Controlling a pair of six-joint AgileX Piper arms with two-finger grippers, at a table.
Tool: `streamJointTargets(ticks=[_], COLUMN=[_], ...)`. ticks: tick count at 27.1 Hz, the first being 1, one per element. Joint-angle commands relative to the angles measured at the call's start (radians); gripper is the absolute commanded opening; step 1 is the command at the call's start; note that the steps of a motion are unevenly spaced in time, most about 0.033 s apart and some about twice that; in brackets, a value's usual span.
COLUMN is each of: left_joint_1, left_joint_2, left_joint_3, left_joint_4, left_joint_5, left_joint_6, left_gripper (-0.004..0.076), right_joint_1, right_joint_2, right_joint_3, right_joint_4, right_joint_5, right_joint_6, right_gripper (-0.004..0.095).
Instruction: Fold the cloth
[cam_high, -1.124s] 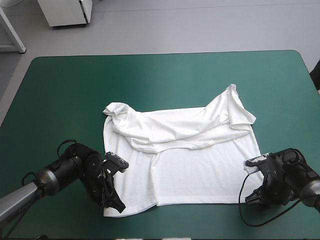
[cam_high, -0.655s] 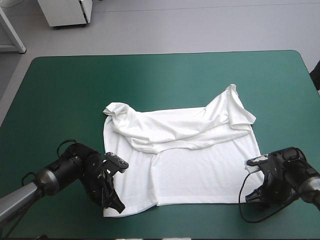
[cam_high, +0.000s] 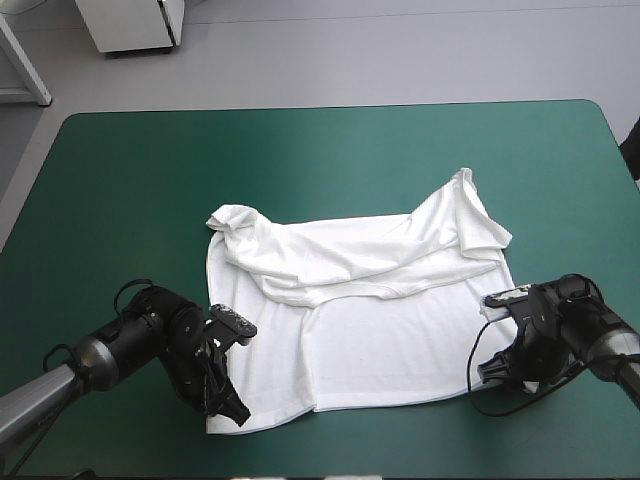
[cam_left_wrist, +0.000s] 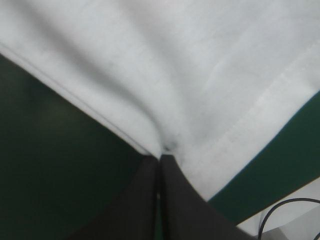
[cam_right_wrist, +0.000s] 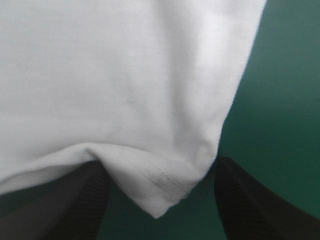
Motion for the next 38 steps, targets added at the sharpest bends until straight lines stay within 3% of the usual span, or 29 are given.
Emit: streamJointTargets(ticks=[1, 5, 10, 11, 17, 23, 29, 38], left_joint_1=[-0.008, -0.008, -0.008, -0.008, -0.008, -0.008, -0.008, -0.008], left_joint_2=[-0.028, -0.028, -0.028, -0.028, -0.028, -0.062, -0.131, -0.223], left_joint_3=[-0.025, -0.025, -0.025, -0.025, -0.06, -0.203, -0.453, -0.694], left_joint_4=[-0.011, -0.011, -0.011, -0.011, -0.008, 0.007, 0.034, 0.029], left_joint_5=[0.011, 0.013, 0.011, 0.011, 0.039, 0.093, 0.145, 0.145], left_joint_6=[-0.007, -0.007, -0.007, -0.007, -0.002, 0.002, -0.005, -0.003], left_gripper=[-0.0022, -0.0022, -0.0022, -0.0022, -0.0022, -0.0022, -0.0022, -0.0022], right_joint_1=[-0.005, -0.005, -0.005, -0.005, -0.005, -0.005, -0.003, -0.003], right_joint_2=[0.022, 0.026, 0.026, 0.026, 0.007, -0.079, -0.158, -0.25], right_joint_3=[-0.028, -0.028, -0.028, -0.028, -0.041, -0.157, -0.387, -0.726], right_joint_4=[-0.01, -0.014, -0.014, -0.011, 0.01, 0.017, 0.116, 0.166], right_joint_5=[-0.033, -0.04, -0.04, -0.04, -0.015, 0.079, 0.194, 0.217], right_joint_6=[-0.003, -0.003, -0.008, -0.008, -0.008, -0.008, -0.061, -0.084], right_gripper=[0.0578, 0.0406, 0.0022, -0.0017, -0.0017, -0.0017, -0.0017, -0.0016])
